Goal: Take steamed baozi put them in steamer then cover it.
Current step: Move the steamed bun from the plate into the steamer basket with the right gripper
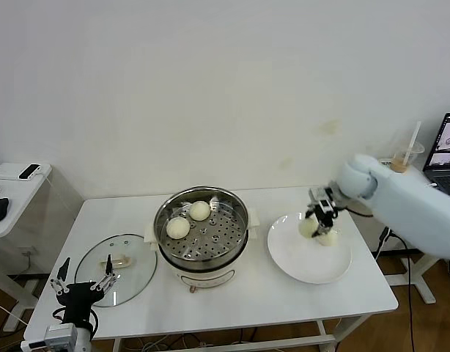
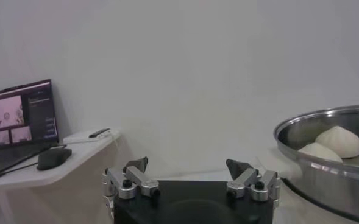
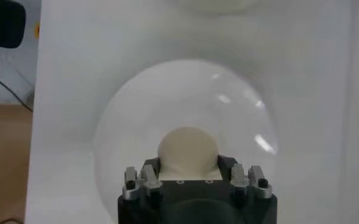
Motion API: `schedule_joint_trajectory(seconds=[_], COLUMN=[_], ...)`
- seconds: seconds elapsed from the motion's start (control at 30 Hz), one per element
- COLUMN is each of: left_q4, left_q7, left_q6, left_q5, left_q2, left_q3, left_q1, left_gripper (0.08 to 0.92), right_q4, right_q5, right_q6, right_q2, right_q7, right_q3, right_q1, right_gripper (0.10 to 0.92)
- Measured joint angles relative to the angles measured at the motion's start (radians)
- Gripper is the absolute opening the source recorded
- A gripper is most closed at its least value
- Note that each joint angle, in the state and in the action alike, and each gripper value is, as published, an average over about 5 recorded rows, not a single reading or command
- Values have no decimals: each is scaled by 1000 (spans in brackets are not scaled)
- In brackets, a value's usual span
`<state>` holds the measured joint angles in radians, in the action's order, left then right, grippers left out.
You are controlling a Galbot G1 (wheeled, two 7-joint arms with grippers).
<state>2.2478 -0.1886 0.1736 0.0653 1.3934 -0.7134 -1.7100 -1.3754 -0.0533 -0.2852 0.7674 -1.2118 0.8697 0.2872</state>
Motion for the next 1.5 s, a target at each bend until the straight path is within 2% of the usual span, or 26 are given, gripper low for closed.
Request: schedule_joint_trajectory(seconds=[0.33, 0.77, 1.1, 1.5], left_q4=[11, 24, 28, 28], left_q7=[2, 3, 4, 3], left_q6=[2, 3, 5, 3], left_q5=[-2, 0, 9, 16], left_q2=[5, 9, 12, 13], left_q3=[-20, -48, -63, -71], left_q1=[-17, -30, -29, -27], left_gripper=[823, 823, 823, 823], right_q4=[-11, 26, 51, 33], right_q5=[104, 185, 134, 60], right_q6=[5, 64, 169, 296], right_q2=[139, 384, 504, 550], right_q7=[19, 80, 124, 136], right_q3=[85, 186, 278, 329], right_q1=[179, 210, 173, 156], right_gripper=[602, 602, 602, 602])
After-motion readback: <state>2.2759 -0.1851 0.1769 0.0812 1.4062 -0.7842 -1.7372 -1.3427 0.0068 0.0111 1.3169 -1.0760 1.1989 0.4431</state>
